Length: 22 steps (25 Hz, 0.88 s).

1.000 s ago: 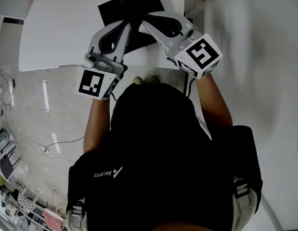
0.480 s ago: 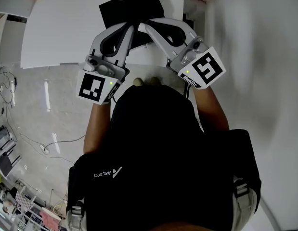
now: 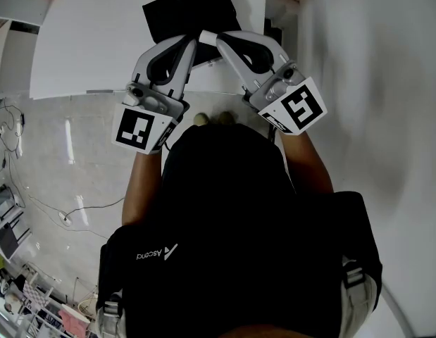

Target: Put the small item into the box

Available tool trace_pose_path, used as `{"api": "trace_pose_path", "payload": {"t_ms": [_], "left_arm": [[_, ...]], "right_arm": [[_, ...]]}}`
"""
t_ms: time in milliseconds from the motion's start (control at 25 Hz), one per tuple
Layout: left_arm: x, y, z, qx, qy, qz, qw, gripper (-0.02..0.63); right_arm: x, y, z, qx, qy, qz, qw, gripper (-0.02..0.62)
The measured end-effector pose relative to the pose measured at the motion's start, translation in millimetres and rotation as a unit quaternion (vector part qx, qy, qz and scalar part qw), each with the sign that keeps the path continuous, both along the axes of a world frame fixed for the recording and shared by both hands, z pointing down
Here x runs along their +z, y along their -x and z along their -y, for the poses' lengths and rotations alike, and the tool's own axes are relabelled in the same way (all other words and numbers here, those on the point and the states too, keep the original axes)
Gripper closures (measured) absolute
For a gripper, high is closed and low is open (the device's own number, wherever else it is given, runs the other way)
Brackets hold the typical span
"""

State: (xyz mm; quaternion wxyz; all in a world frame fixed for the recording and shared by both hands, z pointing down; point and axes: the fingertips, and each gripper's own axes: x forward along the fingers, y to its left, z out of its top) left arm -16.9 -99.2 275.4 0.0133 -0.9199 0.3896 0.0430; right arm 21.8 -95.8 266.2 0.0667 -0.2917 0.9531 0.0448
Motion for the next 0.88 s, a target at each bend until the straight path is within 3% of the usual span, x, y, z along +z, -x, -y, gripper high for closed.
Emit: {"api": "trace_pose_path", "payload": {"t_ms": [880], "left_arm": [[0.8,1.8,-0.9,-0.002,0.000,0.005,1.0000,0.607]], "right_arm": [[5.2,-2.8,1.0,-0.004,0.005,-0.008,1.000,0.594]]}}
